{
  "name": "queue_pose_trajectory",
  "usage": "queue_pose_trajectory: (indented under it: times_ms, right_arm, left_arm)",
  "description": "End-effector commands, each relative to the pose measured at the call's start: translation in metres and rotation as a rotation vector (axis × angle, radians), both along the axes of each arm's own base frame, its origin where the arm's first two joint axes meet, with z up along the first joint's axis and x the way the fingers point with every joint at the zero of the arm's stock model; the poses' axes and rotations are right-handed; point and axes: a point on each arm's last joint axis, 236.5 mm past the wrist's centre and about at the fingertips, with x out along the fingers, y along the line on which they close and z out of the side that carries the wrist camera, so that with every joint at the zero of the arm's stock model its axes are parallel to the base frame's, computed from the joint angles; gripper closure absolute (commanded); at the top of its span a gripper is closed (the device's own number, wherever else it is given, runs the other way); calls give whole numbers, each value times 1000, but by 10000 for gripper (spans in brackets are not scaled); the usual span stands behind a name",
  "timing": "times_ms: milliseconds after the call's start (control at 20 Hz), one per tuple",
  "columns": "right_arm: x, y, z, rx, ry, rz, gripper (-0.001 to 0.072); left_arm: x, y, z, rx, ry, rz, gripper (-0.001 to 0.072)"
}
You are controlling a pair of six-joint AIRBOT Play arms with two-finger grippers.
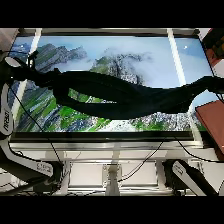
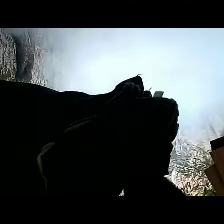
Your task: Fold the clothes and pants, and hang the long-sleeved shirts on hangers.
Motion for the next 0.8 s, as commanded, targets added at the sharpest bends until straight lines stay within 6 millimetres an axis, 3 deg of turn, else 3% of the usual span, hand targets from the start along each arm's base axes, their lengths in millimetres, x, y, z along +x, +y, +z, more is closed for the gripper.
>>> queue_pose_trajectory:
  times_ms: [0,200,250,300,350,400,500,550,600,750]
  right_arm:
    - [2,0,-7,14,17,-1,674]
    - [2,0,-7,14,17,-1,673]
    - [2,0,-7,15,18,-1,674]
    - [2,0,-7,15,18,-1,673]
    - [2,0,-7,14,17,-1,673]
    - [3,0,-7,14,17,0,673]
    - [3,0,-7,14,17,-1,673]
    - [3,0,-7,14,17,0,673]
    - [2,0,-7,14,17,0,673]
    - [2,-1,-7,11,17,1,673]
  left_arm:
    - [1,13,9,34,-43,-17,18]
    - [-25,78,24,170,-17,37,17]
    - [-31,91,33,167,-21,65,60]
    - [-44,105,37,166,-6,86,248]
    - [-58,114,37,154,20,88,380]
    - [-75,116,31,116,52,88,380]
    - [-104,97,13,17,93,13,404]
    - [-116,86,-2,-13,114,-33,632]
    - [-124,70,-15,-50,121,-79,678]
    - [-128,29,-49,-122,90,-118,679]
